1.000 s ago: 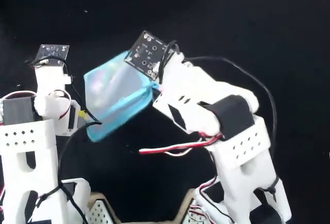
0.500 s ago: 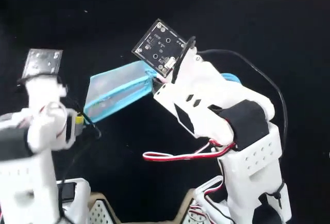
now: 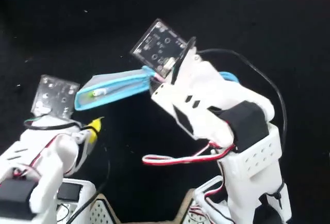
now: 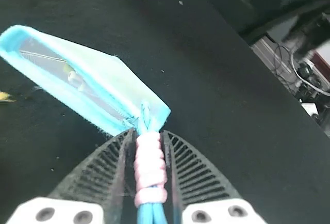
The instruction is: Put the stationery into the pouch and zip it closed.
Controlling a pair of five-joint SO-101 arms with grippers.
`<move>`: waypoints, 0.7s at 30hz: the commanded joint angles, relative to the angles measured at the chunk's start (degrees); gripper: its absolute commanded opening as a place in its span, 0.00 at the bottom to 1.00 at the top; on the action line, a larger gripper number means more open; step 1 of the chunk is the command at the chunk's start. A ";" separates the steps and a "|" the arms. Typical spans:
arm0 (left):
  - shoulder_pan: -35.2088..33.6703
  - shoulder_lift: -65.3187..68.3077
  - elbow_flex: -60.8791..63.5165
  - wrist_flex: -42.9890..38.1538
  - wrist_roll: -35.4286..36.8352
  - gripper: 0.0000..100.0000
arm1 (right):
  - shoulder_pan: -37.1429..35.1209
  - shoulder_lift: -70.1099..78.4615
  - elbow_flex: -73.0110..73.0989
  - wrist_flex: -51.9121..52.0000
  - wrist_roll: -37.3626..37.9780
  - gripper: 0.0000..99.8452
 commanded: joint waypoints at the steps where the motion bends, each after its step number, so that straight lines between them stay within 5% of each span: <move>1: -0.57 -0.26 5.67 -11.96 0.00 0.21 | -5.19 -0.92 -4.88 2.73 -0.53 0.01; 12: -4.62 -0.26 12.18 -27.08 5.89 0.21 | -12.13 -1.71 -9.01 11.08 -0.44 0.01; 21: -3.91 -0.26 12.18 -30.24 9.32 0.21 | -11.87 -4.97 -5.85 11.16 0.00 0.01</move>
